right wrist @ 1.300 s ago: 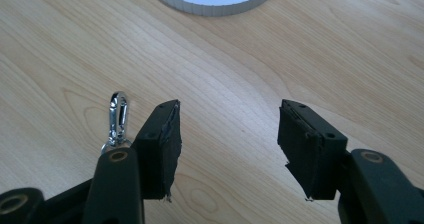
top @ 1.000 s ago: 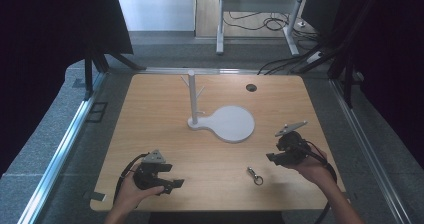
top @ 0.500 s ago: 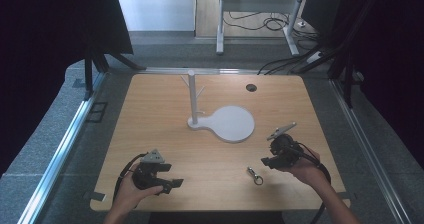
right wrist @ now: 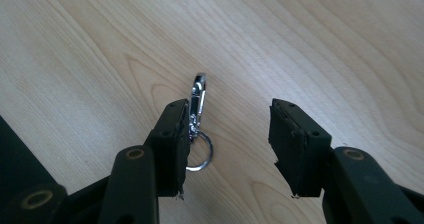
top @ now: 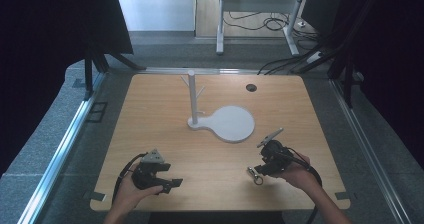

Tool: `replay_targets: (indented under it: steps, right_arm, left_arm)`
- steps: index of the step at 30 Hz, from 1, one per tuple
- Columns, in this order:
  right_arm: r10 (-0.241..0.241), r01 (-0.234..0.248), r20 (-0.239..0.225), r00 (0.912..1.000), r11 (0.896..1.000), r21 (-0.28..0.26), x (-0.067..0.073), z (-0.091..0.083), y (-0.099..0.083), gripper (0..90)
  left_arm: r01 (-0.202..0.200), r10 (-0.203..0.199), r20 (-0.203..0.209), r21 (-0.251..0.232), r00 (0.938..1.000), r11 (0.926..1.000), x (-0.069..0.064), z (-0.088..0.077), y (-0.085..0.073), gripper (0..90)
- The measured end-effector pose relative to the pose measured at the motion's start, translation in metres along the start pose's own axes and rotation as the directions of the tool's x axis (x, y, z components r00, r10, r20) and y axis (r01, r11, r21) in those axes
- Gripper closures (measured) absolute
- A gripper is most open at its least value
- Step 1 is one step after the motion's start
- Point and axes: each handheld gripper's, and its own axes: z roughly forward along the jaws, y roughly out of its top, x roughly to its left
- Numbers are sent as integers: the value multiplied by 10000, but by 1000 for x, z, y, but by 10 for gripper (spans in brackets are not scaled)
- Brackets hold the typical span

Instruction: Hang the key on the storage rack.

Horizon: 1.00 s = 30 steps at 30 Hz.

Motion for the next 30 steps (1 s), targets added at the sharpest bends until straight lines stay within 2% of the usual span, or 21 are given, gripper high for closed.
replay_targets:
  steps: [9, 30]
  right_arm:
    - [-162, 179, -262, 9995, 9975, 685, 5, 21, 2, 568]
    - [-222, 271, -404, 9989, 9918, 1250, 11, 38, 6, 666]
  left_arm:
    - [8, -8, 27, 5, 10000, 10000, 0, 1, 0, 247]
    - [-21, 20, 65, 71, 10000, 10000, -1, 4, 0, 247]
